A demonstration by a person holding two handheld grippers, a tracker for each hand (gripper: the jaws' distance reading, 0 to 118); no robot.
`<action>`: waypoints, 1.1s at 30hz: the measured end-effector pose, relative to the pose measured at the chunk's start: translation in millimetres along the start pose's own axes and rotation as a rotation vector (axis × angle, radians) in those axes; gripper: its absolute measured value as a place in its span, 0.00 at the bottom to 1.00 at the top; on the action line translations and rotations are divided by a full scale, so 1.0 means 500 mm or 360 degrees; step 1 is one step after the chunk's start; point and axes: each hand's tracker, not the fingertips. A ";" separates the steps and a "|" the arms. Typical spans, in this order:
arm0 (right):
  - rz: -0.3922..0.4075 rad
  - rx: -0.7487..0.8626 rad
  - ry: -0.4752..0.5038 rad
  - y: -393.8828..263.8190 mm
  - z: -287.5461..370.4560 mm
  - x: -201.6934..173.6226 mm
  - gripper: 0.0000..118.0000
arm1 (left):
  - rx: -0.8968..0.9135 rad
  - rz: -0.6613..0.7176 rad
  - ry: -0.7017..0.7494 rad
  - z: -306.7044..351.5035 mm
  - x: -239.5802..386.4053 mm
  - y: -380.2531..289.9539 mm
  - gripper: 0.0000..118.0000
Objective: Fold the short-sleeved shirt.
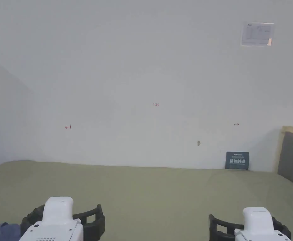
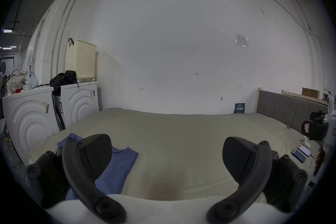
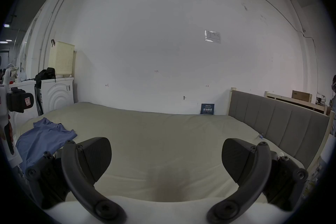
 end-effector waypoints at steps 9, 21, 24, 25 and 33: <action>-0.0019 0.0002 -0.0008 0.001 0.001 0.002 1.00 | 0.0002 -0.0013 -0.0006 0.006 0.002 -0.001 1.00; -0.0016 -0.0004 -0.0009 -0.001 0.002 0.003 1.00 | -0.0001 -0.0001 0.0009 0.006 -0.008 -0.003 1.00; -0.0020 -0.0004 -0.0018 -0.002 0.002 0.003 1.00 | 0.0000 -0.0003 -0.0002 0.006 -0.007 -0.003 1.00; -0.0021 -0.0006 -0.0016 -0.003 0.002 0.004 1.00 | 0.0003 -0.0008 -0.0004 0.006 -0.006 -0.003 1.00; -0.0051 -0.0005 -0.0016 -0.005 0.002 0.009 1.00 | 0.0009 0.0009 -0.0018 0.005 -0.006 -0.005 1.00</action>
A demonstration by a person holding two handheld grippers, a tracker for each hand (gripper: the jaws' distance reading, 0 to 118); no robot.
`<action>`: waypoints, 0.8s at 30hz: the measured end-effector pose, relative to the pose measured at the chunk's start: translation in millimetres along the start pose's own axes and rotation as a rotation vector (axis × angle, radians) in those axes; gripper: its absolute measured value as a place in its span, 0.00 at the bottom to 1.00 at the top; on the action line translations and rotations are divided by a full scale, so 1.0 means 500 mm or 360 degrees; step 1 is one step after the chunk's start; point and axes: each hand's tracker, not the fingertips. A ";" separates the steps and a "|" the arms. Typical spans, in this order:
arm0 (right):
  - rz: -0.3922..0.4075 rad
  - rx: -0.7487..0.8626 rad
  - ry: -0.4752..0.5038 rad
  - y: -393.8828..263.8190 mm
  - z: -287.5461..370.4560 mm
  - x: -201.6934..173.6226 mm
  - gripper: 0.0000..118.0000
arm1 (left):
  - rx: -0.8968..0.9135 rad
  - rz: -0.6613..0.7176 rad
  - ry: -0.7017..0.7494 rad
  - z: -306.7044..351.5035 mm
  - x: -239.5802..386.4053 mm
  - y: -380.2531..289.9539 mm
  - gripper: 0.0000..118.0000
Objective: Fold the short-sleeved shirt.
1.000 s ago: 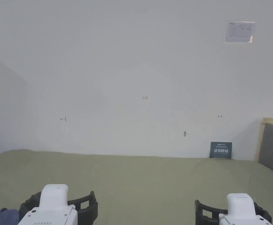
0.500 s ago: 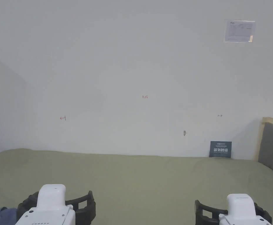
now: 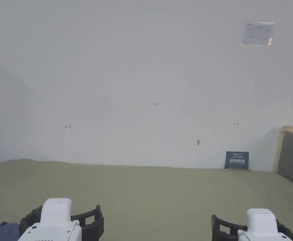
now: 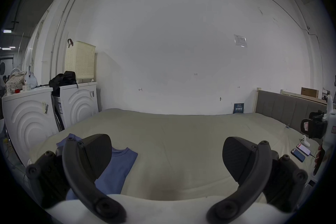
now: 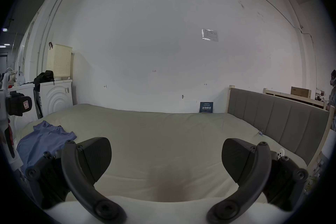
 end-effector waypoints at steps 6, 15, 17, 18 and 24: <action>0.0009 0.0005 -0.0001 0.003 0.000 0.000 1.00 | -0.0008 -0.0003 0.0010 -0.003 -0.001 0.004 1.00; 0.0002 0.0008 0.0003 0.004 0.000 0.000 1.00 | -0.0019 -0.0001 0.0002 -0.004 -0.001 0.003 1.00; 0.0000 0.0007 0.0005 0.005 -0.001 0.000 1.00 | -0.0020 0.0004 0.0002 -0.005 0.000 0.004 1.00; 0.0001 0.0006 0.0005 0.006 -0.001 0.000 1.00 | -0.0019 0.0007 0.0002 -0.005 0.000 0.003 1.00; 0.0013 0.0009 0.0005 0.007 -0.002 0.000 1.00 | -0.0006 -0.0005 -0.0004 -0.003 0.003 0.010 1.00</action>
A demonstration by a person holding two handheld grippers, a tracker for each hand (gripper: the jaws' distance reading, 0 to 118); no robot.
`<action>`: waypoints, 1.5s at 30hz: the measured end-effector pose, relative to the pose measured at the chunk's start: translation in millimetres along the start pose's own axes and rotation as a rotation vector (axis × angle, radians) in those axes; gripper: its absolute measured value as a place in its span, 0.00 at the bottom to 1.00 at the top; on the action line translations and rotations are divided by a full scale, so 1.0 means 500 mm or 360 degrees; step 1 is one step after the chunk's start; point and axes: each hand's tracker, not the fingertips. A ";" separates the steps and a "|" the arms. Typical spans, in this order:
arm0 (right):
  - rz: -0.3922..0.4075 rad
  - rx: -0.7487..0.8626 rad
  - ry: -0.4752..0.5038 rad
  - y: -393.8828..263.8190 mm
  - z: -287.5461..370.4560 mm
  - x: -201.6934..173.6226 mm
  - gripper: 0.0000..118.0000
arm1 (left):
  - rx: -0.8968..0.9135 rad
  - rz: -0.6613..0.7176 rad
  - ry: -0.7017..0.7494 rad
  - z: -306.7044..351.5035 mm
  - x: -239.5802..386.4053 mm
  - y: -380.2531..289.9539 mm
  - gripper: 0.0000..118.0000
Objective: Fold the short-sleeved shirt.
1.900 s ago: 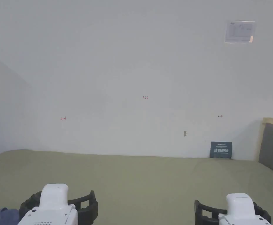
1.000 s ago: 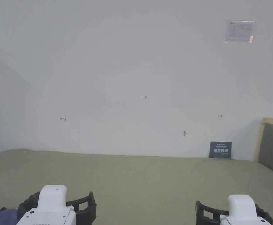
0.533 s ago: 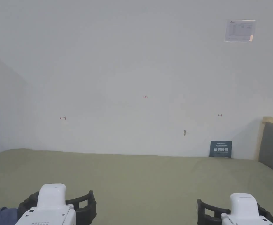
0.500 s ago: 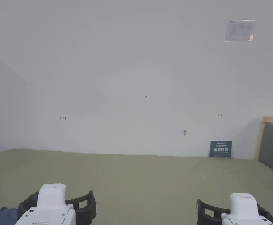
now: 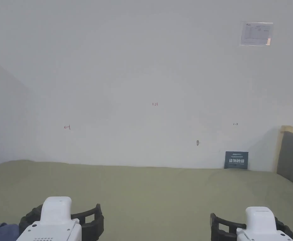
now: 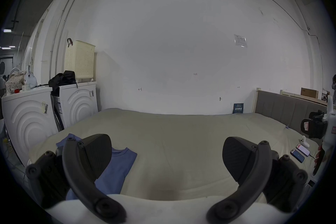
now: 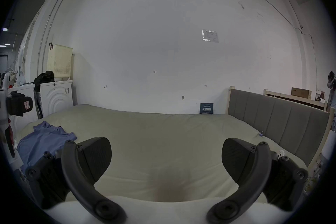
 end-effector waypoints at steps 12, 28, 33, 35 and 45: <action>-0.0012 -0.0009 -0.0021 0.001 0.001 0.003 1.00 | -0.0016 0.0007 0.0007 0.001 -0.005 -0.006 1.00; -0.0028 -0.0011 -0.0013 0.002 -0.001 0.006 1.00 | -0.0031 -0.0014 0.0006 0.000 -0.001 -0.010 1.00; -0.0030 -0.0011 -0.0014 0.001 0.000 0.007 1.00 | -0.0022 -0.0003 -0.0002 0.001 0.001 -0.008 1.00; -0.0025 -0.0018 -0.0012 0.000 0.000 0.007 1.00 | -0.0026 -0.0011 0.0002 -0.002 0.001 -0.008 1.00; -0.0037 -0.0012 -0.0003 -0.004 0.001 0.008 1.00 | -0.0022 -0.0004 0.0004 0.000 -0.001 -0.005 1.00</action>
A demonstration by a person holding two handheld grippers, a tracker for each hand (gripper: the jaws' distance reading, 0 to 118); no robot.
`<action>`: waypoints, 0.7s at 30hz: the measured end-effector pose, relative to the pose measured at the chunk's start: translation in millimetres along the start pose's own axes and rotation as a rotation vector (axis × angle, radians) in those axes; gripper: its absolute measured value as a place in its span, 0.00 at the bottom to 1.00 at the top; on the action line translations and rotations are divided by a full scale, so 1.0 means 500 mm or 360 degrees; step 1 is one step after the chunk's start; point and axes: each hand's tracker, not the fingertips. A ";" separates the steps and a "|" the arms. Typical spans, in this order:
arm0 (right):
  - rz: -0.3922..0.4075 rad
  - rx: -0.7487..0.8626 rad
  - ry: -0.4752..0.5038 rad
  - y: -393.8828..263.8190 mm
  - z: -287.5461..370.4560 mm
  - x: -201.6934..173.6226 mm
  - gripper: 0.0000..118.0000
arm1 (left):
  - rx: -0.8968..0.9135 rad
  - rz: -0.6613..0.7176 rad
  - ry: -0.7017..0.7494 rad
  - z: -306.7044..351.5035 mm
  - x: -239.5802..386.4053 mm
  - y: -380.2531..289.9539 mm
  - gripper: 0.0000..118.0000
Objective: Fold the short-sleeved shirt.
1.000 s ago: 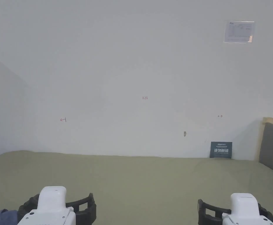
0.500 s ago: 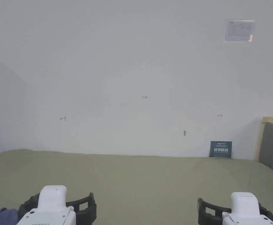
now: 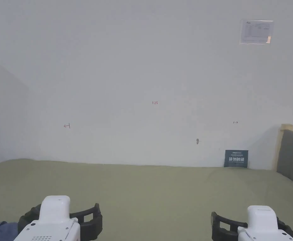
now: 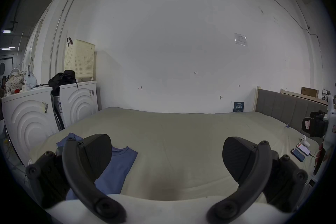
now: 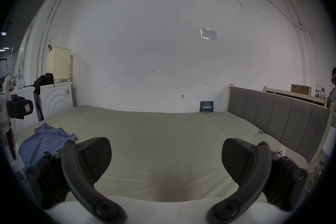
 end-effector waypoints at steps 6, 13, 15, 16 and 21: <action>0.0002 0.0006 0.0012 0.004 0.001 0.000 1.00 | -0.0001 0.0021 -0.0006 -0.001 -0.001 0.006 1.00; 0.0018 0.0022 0.0008 0.009 0.000 -0.002 1.00 | 0.0004 0.0014 -0.0006 -0.002 -0.003 0.006 1.00; 0.0025 0.0018 0.0005 0.010 0.000 -0.003 1.00 | 0.0006 0.0019 -0.0008 -0.002 -0.003 0.004 1.00; 0.0027 0.0016 0.0002 0.011 -0.001 -0.003 1.00 | 0.0010 0.0030 -0.0013 -0.002 -0.004 0.004 1.00; 0.0009 0.0044 -0.0007 0.010 0.002 -0.004 1.00 | 0.0036 0.0090 -0.0032 -0.001 -0.007 0.006 1.00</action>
